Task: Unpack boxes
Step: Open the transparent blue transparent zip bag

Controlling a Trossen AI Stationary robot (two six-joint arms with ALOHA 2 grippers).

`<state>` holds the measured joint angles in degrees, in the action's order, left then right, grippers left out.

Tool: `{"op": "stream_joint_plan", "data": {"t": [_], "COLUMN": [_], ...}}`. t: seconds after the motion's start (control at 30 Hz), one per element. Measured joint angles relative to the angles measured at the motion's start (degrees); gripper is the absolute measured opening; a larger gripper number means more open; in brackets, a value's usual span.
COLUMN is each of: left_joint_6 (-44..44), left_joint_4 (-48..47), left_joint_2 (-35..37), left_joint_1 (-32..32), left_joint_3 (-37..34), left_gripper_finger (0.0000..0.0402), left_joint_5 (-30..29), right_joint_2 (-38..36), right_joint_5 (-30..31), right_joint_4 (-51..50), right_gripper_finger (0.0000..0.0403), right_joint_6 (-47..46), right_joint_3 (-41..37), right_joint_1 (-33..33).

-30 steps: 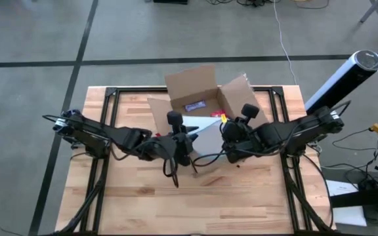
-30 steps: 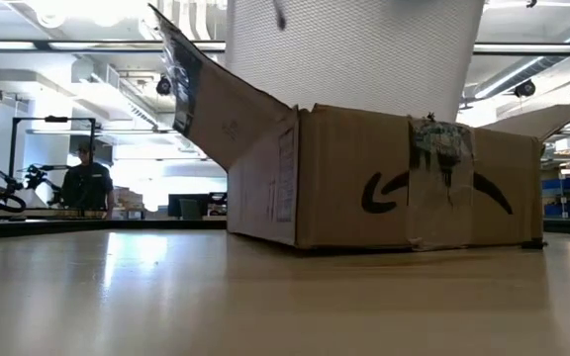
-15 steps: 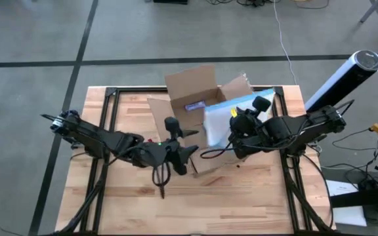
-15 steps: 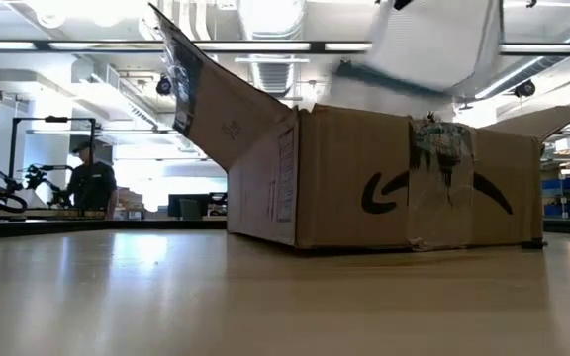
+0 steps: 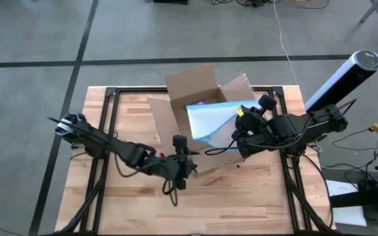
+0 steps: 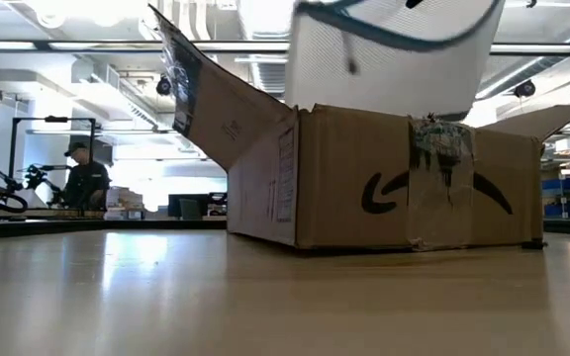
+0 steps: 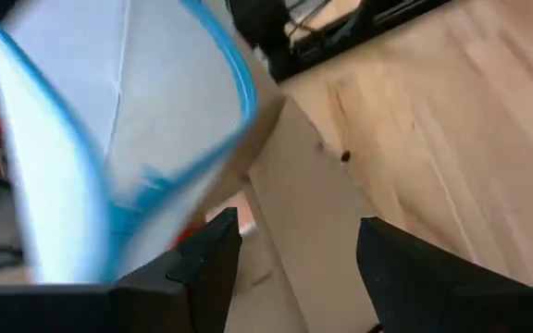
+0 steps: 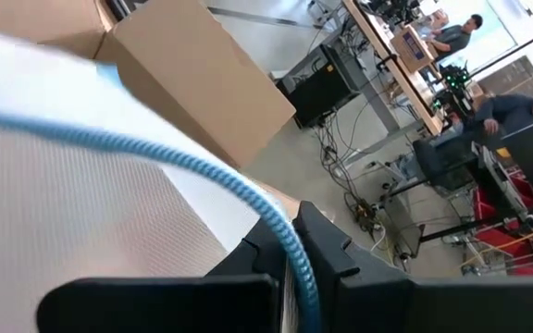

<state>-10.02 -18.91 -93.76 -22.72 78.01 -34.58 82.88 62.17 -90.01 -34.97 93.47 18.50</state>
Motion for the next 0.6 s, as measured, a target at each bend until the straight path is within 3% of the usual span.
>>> {"op": "stream_joint_plan", "data": {"t": [0.17,0.6], "left_joint_6": [5.09,14.19], "left_joint_4": [5.84,7.71], "left_joint_2": [-1.73,-9.94], "left_joint_1": [2.11,5.02], "left_joint_3": [-2.98,-3.8], "left_gripper_finger": [0.0189,0.0223], "left_joint_5": [10.33,19.01], "right_joint_2": [0.01,0.06], "right_joint_5": [-0.03,-0.64], "right_joint_4": [0.0,-0.03], "right_gripper_finger": [0.0,0.0], "right_joint_6": [-0.02,-0.5], "right_joint_3": [0.0,-0.02], "right_joint_1": [0.0,0.0]}}
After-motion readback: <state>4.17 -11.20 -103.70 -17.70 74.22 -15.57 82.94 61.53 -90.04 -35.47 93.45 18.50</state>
